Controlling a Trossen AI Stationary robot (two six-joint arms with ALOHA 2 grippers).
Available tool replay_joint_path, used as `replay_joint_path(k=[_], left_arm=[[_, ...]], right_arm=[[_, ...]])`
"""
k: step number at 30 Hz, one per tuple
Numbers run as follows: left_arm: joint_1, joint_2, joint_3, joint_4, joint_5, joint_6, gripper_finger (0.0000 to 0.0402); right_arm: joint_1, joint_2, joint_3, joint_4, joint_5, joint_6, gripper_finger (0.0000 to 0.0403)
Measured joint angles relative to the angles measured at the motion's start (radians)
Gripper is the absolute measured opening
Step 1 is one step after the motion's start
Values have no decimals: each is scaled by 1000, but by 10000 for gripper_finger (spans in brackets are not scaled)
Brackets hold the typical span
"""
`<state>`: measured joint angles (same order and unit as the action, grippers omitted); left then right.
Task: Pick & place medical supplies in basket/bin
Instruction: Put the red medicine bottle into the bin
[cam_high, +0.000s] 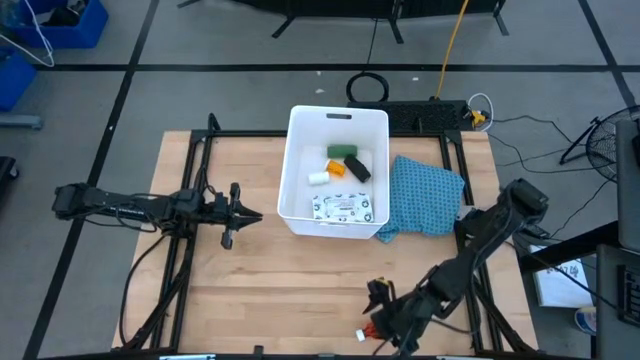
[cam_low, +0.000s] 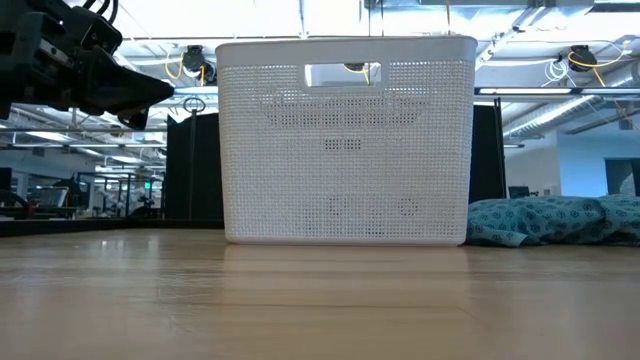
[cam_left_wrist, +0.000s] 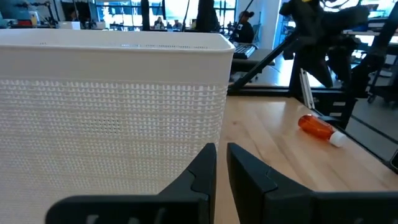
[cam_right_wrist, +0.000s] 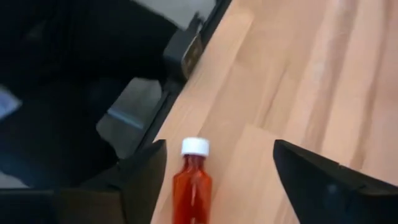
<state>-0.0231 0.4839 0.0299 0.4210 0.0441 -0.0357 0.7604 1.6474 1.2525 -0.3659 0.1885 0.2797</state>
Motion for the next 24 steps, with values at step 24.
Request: replay_joint_path(k=[24], left_arm=[[0,0,0,-15,41,-20,45]], right_arm=[[58,185,-7,-2,-27,127,315]])
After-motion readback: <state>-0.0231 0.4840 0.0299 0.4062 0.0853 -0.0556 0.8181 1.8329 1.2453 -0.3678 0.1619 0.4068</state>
